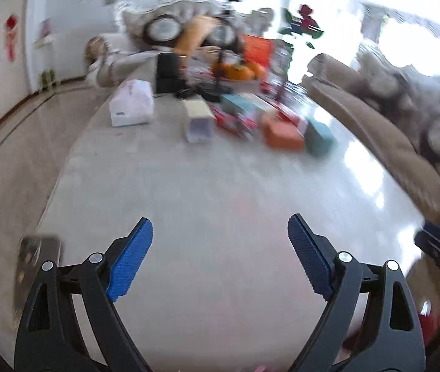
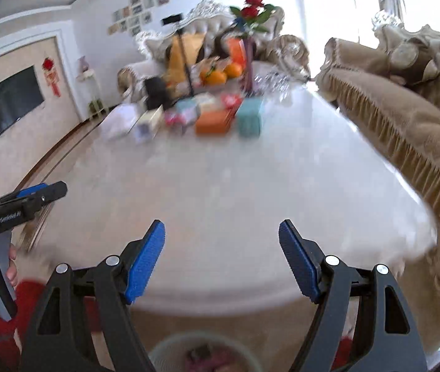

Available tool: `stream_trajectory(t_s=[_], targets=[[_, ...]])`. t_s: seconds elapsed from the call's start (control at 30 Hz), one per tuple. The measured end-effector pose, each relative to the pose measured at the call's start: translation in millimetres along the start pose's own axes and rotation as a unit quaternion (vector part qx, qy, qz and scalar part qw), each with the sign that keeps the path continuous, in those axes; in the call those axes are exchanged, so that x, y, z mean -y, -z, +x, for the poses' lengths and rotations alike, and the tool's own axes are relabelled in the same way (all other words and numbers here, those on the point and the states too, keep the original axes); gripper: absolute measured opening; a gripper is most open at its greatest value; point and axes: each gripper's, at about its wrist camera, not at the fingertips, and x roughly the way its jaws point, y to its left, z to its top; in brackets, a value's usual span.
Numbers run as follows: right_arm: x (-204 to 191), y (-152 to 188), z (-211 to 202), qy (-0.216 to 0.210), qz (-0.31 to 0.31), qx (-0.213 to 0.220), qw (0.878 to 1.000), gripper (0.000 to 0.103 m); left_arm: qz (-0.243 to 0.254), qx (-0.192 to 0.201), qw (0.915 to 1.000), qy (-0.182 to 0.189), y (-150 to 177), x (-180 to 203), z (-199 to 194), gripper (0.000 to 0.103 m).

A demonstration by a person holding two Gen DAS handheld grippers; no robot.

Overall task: Collect trash
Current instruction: 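Grasp the cream box with the left tool while the right tool grasps the light blue box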

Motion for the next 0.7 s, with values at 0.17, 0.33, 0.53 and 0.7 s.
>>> stream_trajectory(t_s=[0.17,0.33,0.53,0.7], targets=[[24.4,-48.2,62.4,0.010,0.039,-0.002,0.999,0.072,-0.026,-0.002,0.9991,-0.033,-60.3,-13.9,77.7,0.087],[37.1,-83.7,111.5,0.021,0.051,-0.005,0.998,0.072,-0.048,-0.019,0.9978,-0.042,-93.8,-19.3,133.6,0.087],[32.6,-115.8,162.7,0.037,0.047,-0.020,0.998,0.072,-0.045,-0.034,0.9969,-0.054,-120.6,-14.5,186.3,0.087],[30.7,-135.4,200.7,0.060,0.041,-0.033,0.997,0.072,-0.041,-0.048,0.9963,-0.057,-134.2,-14.0,216.5,0.087]])
